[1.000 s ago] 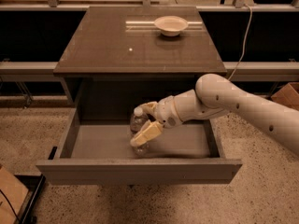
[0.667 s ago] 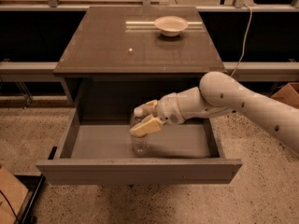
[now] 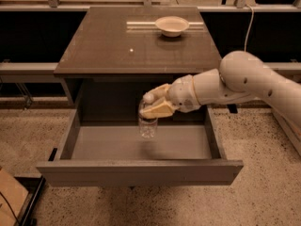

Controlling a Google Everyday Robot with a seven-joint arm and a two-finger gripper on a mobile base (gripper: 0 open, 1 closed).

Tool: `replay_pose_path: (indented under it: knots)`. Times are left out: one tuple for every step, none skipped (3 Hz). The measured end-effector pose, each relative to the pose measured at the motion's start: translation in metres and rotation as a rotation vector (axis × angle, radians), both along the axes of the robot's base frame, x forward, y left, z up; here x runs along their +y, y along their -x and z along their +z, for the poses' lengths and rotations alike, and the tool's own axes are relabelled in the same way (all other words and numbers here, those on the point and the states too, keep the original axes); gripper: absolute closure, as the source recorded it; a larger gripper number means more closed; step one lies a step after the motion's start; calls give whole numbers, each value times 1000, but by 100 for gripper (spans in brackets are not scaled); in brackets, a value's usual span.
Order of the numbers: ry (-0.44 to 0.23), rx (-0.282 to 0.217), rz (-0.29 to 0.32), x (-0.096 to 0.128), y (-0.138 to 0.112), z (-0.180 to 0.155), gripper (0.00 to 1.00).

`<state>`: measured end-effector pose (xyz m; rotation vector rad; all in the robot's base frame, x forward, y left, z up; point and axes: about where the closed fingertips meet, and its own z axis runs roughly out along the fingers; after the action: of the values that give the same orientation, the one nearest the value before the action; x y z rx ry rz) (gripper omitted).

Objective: Pick water bottle from top drawer and place on counter

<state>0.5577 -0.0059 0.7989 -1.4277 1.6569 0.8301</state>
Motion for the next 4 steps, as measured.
replay_pose_path:
  knots:
    - [30, -63, 10, -24, -3, 68, 100]
    - [92, -107, 54, -42, -4, 141, 100]
    - [240, -233, 85, -54, -15, 221, 100]
    - [299, -380, 36, -55, -48, 262, 100]
